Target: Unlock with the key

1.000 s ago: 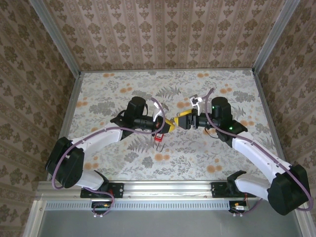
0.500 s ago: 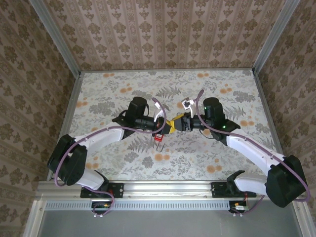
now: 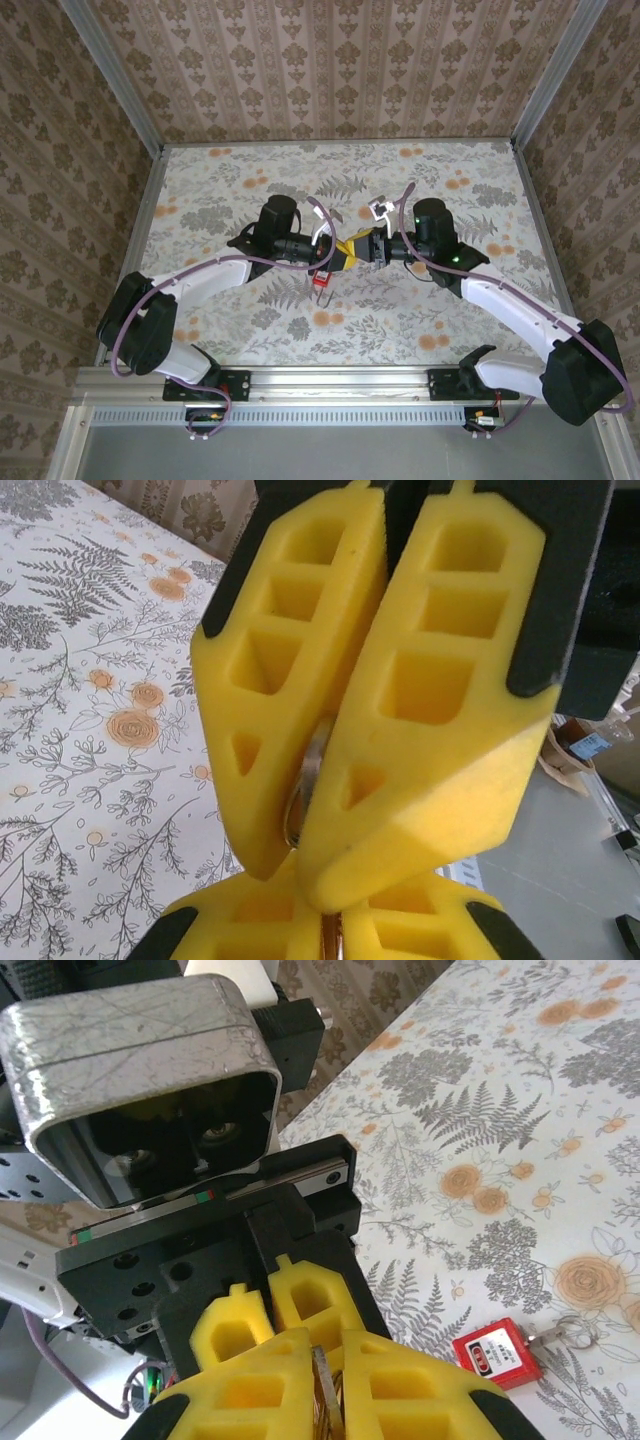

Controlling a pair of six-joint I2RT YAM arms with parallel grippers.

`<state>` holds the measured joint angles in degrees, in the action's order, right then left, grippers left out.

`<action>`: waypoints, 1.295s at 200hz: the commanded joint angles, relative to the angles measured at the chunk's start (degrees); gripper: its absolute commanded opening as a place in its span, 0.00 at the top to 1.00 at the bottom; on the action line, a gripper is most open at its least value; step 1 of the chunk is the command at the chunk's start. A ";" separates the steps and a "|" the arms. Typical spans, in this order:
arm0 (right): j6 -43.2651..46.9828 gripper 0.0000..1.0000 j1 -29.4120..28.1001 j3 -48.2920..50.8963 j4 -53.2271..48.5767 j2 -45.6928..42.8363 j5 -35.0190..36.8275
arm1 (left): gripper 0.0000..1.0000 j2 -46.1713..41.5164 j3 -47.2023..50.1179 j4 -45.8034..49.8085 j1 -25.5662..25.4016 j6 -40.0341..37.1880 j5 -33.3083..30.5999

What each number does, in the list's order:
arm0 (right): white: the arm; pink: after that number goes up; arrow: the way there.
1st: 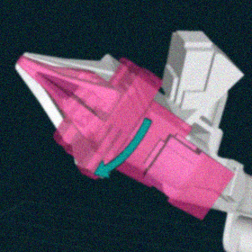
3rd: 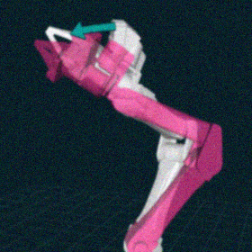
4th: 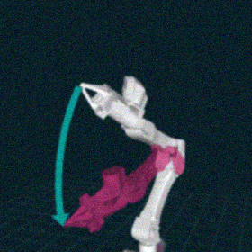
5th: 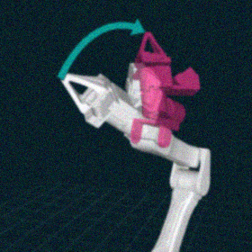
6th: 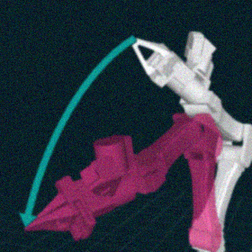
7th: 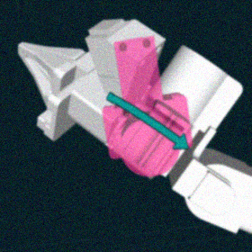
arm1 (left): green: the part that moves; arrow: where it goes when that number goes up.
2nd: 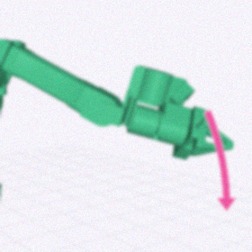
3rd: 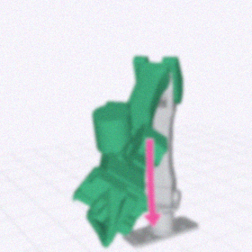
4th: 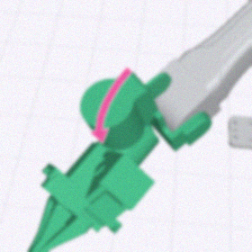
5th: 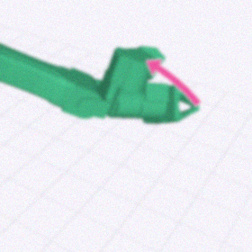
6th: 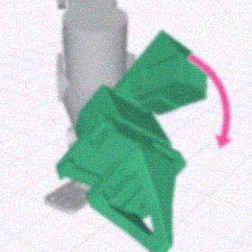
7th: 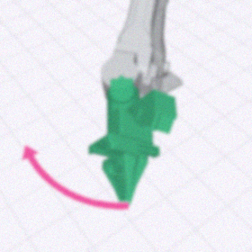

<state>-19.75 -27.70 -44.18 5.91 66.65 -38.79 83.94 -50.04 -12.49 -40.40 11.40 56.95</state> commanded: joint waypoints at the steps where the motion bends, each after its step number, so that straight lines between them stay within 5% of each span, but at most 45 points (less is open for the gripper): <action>1: -0.80 0.88 -0.68 -0.39 1.61 -2.43 3.70 | 0.75 -0.15 -0.59 -0.17 0.15 -0.07 -0.89; 23: -0.51 0.88 -0.70 -0.19 0.01 -4.16 9.15 | 0.43 -2.07 0.32 1.26 0.24 -2.22 -4.67; 72: 2.58 0.88 -0.60 -1.34 -8.19 -10.02 21.81 | 0.20 -5.16 3.05 -1.90 2.74 -3.65 -19.74; 117: 4.22 0.88 -0.08 -0.07 -14.95 -17.65 31.27 | 0.24 11.06 -13.60 8.86 2.89 -3.70 -30.60; 180: 3.39 0.88 1.07 3.44 -18.04 -25.03 34.23 | 0.28 35.54 -36.91 16.30 0.61 -0.29 -20.57; 259: 1.82 0.89 1.16 5.40 -17.09 -25.94 32.67 | 0.30 50.48 -56.40 34.06 -3.19 -2.44 -23.35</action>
<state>-16.80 -26.83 -39.70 -10.98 41.95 -6.37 132.29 -102.43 13.74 -43.83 9.74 33.36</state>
